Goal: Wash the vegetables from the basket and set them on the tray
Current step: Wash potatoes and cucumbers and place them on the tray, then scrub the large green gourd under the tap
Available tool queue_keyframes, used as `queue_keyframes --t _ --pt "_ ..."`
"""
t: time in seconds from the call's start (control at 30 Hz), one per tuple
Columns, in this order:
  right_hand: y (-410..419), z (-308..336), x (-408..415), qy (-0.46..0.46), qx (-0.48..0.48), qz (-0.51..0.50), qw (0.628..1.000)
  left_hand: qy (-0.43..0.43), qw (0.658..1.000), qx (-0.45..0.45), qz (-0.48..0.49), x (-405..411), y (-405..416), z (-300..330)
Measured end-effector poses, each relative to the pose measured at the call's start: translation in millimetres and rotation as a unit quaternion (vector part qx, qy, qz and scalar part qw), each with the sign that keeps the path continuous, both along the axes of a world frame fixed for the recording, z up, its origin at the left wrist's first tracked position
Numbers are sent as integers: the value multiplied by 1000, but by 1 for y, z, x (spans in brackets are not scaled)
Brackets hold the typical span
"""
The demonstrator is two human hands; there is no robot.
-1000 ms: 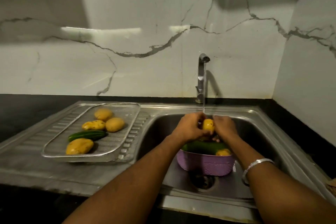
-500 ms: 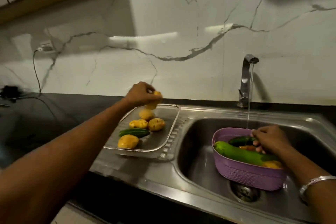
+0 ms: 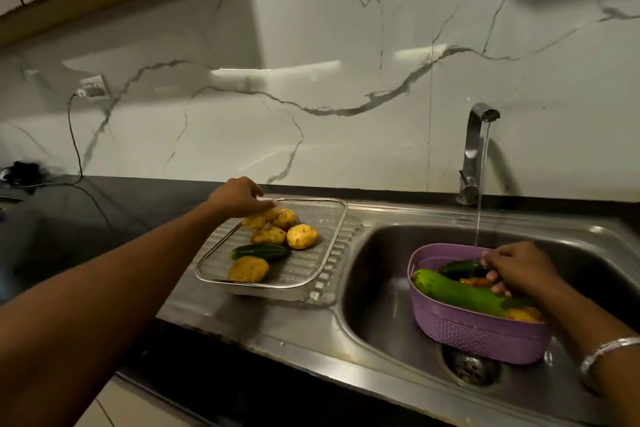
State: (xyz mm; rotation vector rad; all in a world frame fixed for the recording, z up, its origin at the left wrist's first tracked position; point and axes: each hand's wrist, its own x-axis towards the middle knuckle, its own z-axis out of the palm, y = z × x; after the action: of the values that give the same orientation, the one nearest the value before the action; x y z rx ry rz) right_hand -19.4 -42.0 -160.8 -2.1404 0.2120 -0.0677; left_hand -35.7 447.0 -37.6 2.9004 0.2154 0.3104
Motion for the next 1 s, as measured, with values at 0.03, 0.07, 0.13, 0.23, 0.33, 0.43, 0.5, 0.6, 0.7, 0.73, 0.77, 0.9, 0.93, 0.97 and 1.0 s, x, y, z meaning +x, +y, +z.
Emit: queue_keyframes --t 0.03,0.07,0.13,0.23,0.33,0.43,0.5,0.6,0.7,0.73,0.77,0.9,0.93,0.97,1.0 --pt "0 0 0 -1 1 -1 1000 -12 1000 7 0 0 -2 2" --pt "0 1 -1 -3 3 -2 1000 -26 1000 16 -2 -1 -6 4" --pt "1 2 -3 -5 4 -6 1000 -50 998 39 -19 0 -21 8" --pt "1 5 -4 -8 3 -4 1000 -83 994 38 -63 2 -62 8" --pt "1 7 -6 -14 3 -11 1000 -99 985 14 -138 6 -119 3" --pt "-2 7 -5 -26 2 -25 999 -75 974 -18 -213 12 -182 -13" --pt "-6 5 -3 -33 -5 -32 999 -52 965 -40 -253 18 -226 -29" --pt "-9 2 0 -35 -25 -41 998 14 952 -40 -302 26 -287 -55" --pt "-10 2 4 -31 -62 -40 997 94 953 41 -287 37 -326 -89" --pt "-10 2 4 -28 -69 -39 996 116 954 70 -268 40 -328 -103" --pt "-9 1 6 -29 -75 -38 996 135 953 102 -250 43 -327 -116" --pt "-10 -2 10 -28 -105 -36 993 160 934 202 -247 49 -314 -140" --pt "-8 0 11 -24 -103 -34 994 148 937 197 -249 49 -310 -136" --pt "-9 -2 13 -17 -101 -31 994 138 940 181 -254 50 -307 -134" --pt "-7 -2 13 -7 -101 -27 994 133 945 155 -255 51 -304 -130"
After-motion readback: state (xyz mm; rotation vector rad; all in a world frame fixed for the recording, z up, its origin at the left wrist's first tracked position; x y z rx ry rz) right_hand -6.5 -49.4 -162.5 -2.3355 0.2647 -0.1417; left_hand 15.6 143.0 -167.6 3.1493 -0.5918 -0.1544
